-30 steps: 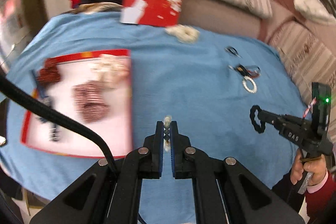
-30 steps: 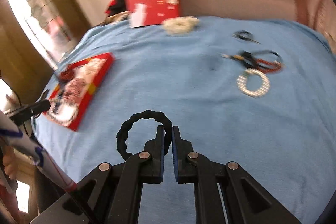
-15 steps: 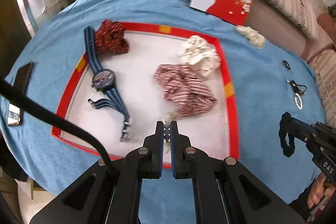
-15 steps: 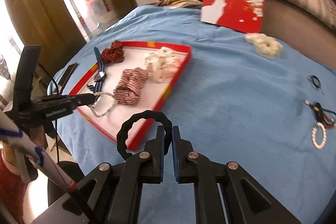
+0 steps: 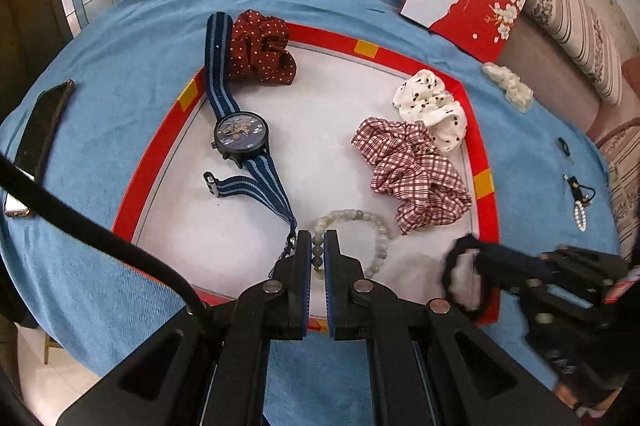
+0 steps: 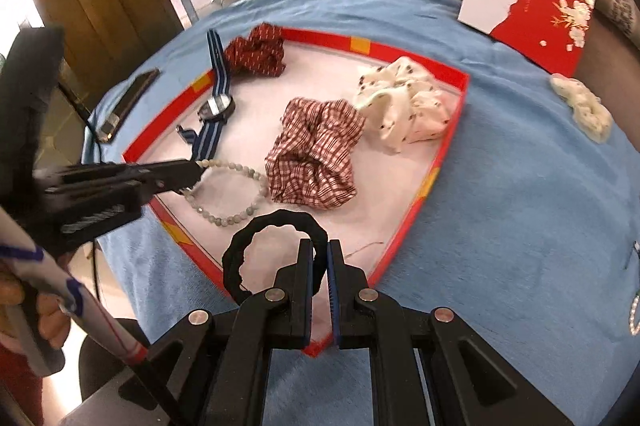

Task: Organize jewelry
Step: 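Carry the pearl strand and black hair tie into the tray and open both tools, then withdraw both tools from the tray toward the remaining loose jewelry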

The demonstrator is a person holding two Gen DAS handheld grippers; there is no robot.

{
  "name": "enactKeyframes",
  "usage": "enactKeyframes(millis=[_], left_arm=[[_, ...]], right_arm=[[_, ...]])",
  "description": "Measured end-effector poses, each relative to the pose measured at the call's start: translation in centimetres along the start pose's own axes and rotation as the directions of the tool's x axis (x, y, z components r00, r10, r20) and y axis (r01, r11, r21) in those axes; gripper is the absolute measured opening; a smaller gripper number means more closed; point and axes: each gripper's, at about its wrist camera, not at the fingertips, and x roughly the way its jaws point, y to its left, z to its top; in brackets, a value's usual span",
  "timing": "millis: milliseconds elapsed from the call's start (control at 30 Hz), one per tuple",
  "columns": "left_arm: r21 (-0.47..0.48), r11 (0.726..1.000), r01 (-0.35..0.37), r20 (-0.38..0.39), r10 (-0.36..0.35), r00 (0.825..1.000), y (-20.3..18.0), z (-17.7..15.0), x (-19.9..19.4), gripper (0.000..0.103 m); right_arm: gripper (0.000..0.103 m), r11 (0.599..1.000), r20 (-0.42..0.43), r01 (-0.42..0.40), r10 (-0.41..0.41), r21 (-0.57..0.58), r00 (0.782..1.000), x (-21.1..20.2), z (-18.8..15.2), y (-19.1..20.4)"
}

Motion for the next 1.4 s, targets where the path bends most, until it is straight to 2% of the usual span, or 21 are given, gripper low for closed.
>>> enactKeyframes(millis=[67, 133, 200, 267, 400, 467, 633, 767, 867, 967, 1100, 1167, 1333, 1400], left_arm=[[-0.009, 1.000, 0.009, 0.012, -0.009, 1.000, -0.1, -0.2, -0.7, 0.006], [-0.018, 1.000, 0.012, 0.031, -0.011, 0.999, -0.3, -0.4, -1.7, 0.016], [-0.027, 1.000, 0.004, 0.063, -0.002, 0.998, -0.6, -0.8, -2.9, 0.032], [-0.033, 0.999, -0.002, 0.088, 0.005, 0.996, -0.9, -1.0, -3.9, 0.035], [-0.041, 0.999, -0.031, 0.117, 0.035, 0.993, -2.2, -1.9, -5.6, 0.040], [-0.032, 0.999, -0.037, 0.125, 0.040, 0.991, -3.4, -2.4, -6.3, 0.042], [0.018, 1.000, 0.006, 0.108, -0.008, 0.994, -7.4, -3.6, -6.6, 0.049], [0.095, 0.995, 0.038, 0.075, -0.046, 0.996, -12.2, -4.7, -5.7, 0.053], [0.132, 0.989, 0.070, 0.027, -0.074, 0.997, -15.5, -5.6, -4.3, 0.053], [0.140, 0.984, 0.107, -0.017, -0.105, 0.994, -17.8, -6.4, -2.8, 0.053], [0.151, 0.981, 0.126, -0.056, -0.118, 0.991, -20.8, -7.7, -0.7, 0.053], [0.160, 0.979, 0.131, -0.073, -0.120, 0.990, -21.7, -8.2, 0.0, 0.053], [0.169, 0.976, 0.138, -0.107, -0.121, 0.987, -23.0, -9.0, 1.8, 0.053], [0.158, 0.977, 0.142, -0.118, -0.124, 0.985, -23.0, -9.1, 2.4, 0.053]], right_arm=[[0.009, 1.000, -0.011, 0.006, -0.006, -0.001, 1.000, 0.6, 0.0, 0.1], [0.011, 1.000, -0.012, 0.009, -0.009, 0.004, 1.000, 0.6, 0.0, 0.0], [0.020, 1.000, -0.002, 0.015, -0.015, 0.011, 1.000, 0.1, 0.0, -0.2], [0.030, 1.000, 0.022, 0.012, -0.013, 0.029, 1.000, -1.0, -0.3, -0.7], [0.032, 0.998, 0.067, 0.026, -0.030, 0.053, 0.997, -3.6, -1.5, -2.1], [0.037, 0.997, 0.084, 0.041, -0.047, 0.073, 0.995, -4.9, -2.6, -3.4], [0.037, 0.980, 0.085, 0.109, -0.125, 0.168, 0.989, -7.9, -7.5, -8.3], [0.037, 0.940, 0.040, 0.187, -0.207, 0.286, 0.978, -9.7, -12.2, -14.4], [0.037, 0.888, 0.010, 0.252, -0.277, 0.384, 0.961, -11.5, -15.3, -19.6], [0.037, 0.825, -0.004, 0.291, -0.331, 0.485, 0.944, -13.3, -17.1, -25.3], [0.037, 0.758, 0.015, 0.298, -0.376, 0.580, 0.926, -15.2, -17.1, -31.5], [0.038, 0.747, 0.029, 0.289, -0.381, 0.598, 0.924, -15.4, -16.3, -33.6], [0.041, 0.788, 0.067, 0.236, -0.330, 0.568, 0.942, -13.7, -12.3, -36.1], [0.043, 0.786, 0.081, 0.190, -0.292, 0.588, 0.953, -12.5, -10.9, -37.2]])
